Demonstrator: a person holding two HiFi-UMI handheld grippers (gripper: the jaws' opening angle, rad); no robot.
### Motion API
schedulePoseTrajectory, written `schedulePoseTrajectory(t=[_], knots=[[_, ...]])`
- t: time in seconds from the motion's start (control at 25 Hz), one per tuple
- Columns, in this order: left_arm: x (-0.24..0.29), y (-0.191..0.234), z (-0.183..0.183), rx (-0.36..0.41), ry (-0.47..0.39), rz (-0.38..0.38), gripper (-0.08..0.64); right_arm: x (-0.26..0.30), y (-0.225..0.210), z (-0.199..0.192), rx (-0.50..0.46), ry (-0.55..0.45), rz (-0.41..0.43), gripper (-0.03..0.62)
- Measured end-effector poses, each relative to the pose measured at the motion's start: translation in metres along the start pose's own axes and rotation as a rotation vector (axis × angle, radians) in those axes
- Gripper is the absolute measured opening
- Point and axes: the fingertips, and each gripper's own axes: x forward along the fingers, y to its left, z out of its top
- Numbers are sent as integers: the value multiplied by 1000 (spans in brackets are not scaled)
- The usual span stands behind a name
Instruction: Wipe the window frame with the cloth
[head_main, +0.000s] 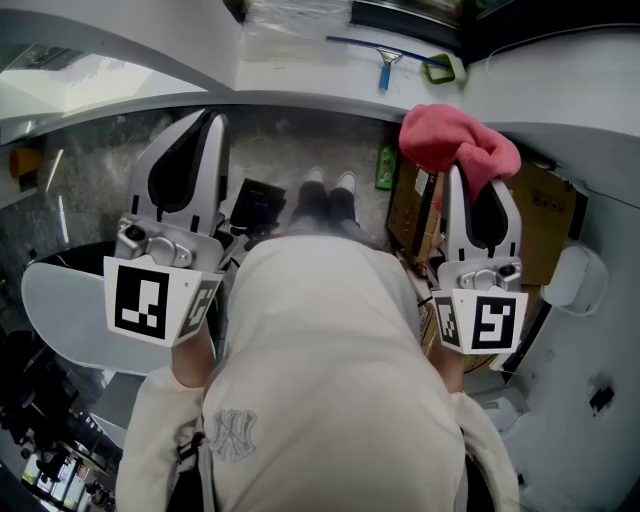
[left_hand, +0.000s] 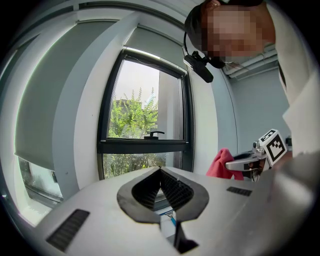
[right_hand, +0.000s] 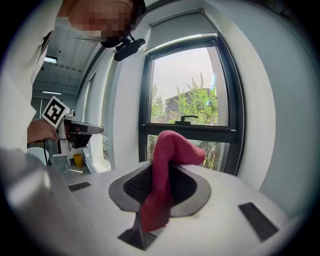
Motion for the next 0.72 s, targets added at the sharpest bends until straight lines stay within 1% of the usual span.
schedulePoseTrajectory(t=[0.72], knots=[[-2,-4,0,-4,-4,-5,9,-6,-3,2,-14,-2,-13,87]])
